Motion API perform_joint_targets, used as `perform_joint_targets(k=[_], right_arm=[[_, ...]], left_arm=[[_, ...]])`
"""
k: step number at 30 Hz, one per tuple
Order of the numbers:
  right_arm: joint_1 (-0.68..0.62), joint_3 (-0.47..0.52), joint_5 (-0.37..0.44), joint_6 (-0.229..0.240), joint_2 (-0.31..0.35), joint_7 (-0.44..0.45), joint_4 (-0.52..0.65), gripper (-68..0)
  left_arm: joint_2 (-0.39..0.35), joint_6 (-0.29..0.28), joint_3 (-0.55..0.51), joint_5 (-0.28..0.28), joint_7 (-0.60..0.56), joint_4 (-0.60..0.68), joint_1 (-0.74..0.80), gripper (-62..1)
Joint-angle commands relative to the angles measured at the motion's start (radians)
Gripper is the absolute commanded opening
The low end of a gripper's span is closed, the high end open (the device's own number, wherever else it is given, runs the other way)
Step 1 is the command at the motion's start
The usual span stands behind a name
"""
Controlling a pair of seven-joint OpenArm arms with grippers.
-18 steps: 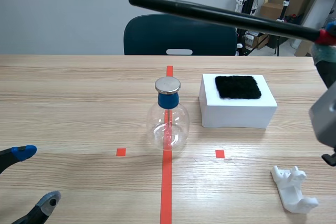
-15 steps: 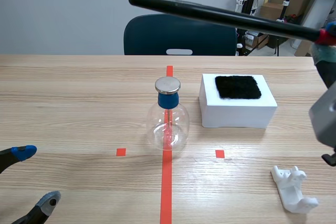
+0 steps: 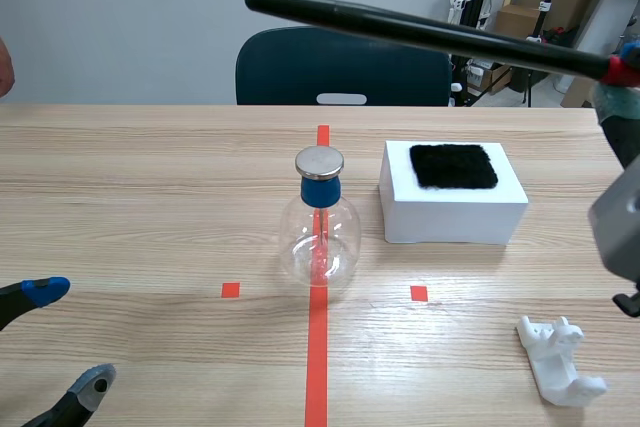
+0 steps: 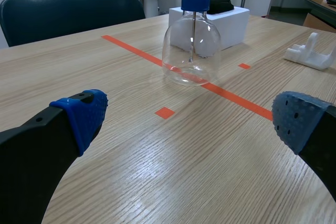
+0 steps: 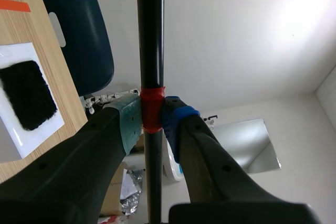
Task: Do the electroscope experiment. hold the rod still at the electroscope
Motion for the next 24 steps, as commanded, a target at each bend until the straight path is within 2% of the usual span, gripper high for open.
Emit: perform_joint_targets(k=[1, 10, 19, 24], right_arm=[[0.009, 0.002, 0.001, -0.015, 0.015, -0.001, 0.014, -67.3], [0.009, 0.024, -0.165, -0.018, 0.015, -0.001, 0.014, -67.3], [0.009, 0.113, -0.170, -0.019, 0.016, -0.001, 0.014, -67.3], [0.015, 0.205, -0.161, -0.019, 0.015, -0.070, 0.014, -67.3]], left_arm=[[-0.011, 0.002, -0.010, -0.010, -0.014, 0.011, -0.003, 1.4], [-0.011, 0.002, -0.010, -0.010, -0.014, 0.011, -0.003, 1.4], [-0.011, 0.002, -0.010, -0.010, -0.014, 0.011, -0.003, 1.4], [-0.011, 0.002, -0.010, -0.010, -0.014, 0.011, -0.003, 1.4]])
